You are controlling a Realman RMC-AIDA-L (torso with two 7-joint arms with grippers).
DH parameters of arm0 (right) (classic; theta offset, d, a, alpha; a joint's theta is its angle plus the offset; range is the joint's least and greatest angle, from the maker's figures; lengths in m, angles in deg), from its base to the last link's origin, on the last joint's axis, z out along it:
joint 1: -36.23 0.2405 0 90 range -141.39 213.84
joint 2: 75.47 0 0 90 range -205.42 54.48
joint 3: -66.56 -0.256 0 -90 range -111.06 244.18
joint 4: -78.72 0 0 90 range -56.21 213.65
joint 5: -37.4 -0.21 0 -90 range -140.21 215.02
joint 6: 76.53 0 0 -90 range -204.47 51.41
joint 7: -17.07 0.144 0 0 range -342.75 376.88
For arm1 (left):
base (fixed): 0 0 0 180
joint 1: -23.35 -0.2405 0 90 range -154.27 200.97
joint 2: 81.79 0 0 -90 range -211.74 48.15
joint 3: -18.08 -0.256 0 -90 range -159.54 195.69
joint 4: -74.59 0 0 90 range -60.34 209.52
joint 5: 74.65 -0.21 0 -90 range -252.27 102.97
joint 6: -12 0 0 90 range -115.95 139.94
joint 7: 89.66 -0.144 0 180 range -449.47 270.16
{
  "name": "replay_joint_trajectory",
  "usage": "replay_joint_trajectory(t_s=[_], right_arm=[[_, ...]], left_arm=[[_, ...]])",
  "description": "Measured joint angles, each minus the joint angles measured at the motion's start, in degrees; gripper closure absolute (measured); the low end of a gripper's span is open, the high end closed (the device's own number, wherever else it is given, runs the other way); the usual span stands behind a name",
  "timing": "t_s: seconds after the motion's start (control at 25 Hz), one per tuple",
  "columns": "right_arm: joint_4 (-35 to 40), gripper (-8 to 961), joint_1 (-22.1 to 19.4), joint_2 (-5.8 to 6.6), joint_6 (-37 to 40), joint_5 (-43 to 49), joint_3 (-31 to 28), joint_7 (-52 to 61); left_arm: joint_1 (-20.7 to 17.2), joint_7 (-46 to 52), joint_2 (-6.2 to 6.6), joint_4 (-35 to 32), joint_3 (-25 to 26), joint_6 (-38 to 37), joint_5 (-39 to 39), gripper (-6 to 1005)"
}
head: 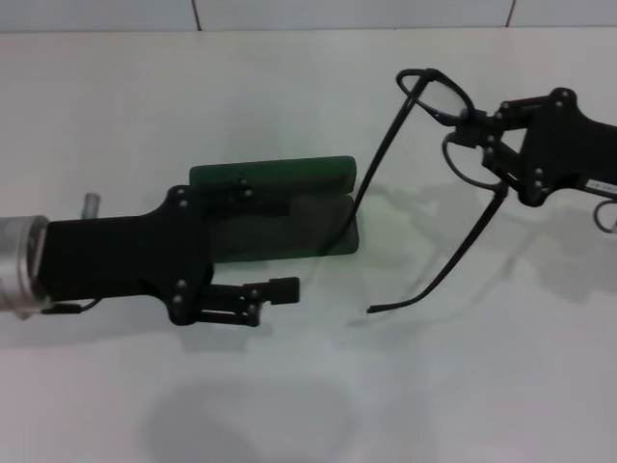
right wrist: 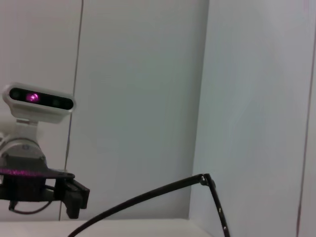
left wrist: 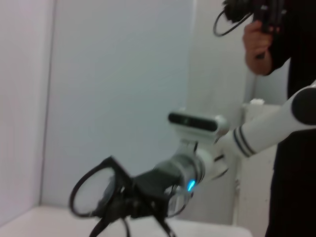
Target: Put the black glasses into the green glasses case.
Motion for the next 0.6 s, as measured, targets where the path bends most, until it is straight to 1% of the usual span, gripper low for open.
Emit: replay_joint_trajectory(t_s=[0.08,0.2,0.28,0.36,0.6], right_arm=[[-1.1,884,0.7,-0.04,-0.1,-0.1,-0.1,-0.5],[-2.5,884,1.8,-0.10,-0.8,-0.2,-0.1,-0.7],[-3.4,884,2.4,-0.11,-1.2,-0.2,0.0,-1.1],[-4.0,884,3.0,-0.13,-1.9,0.0,0.2,-1.3],[-4.9,883,4.6,-0.46,-5.1,-0.2,4.2,-1.4]], left_arm=[[1.0,-1.2,0.15,1.1,-0.3,-0.2,0.2,153],[1.4,-2.6,0.09,1.4,-0.3,-0.3,0.3,154],[1.7,-5.2,-0.42,1.5,-0.3,-0.3,0.3,154],[1.8,-5.6,-0.56,1.6,-0.4,-0.3,0.3,155],[2.0,-5.9,-0.60,2.1,-0.4,-0.1,0.2,156]])
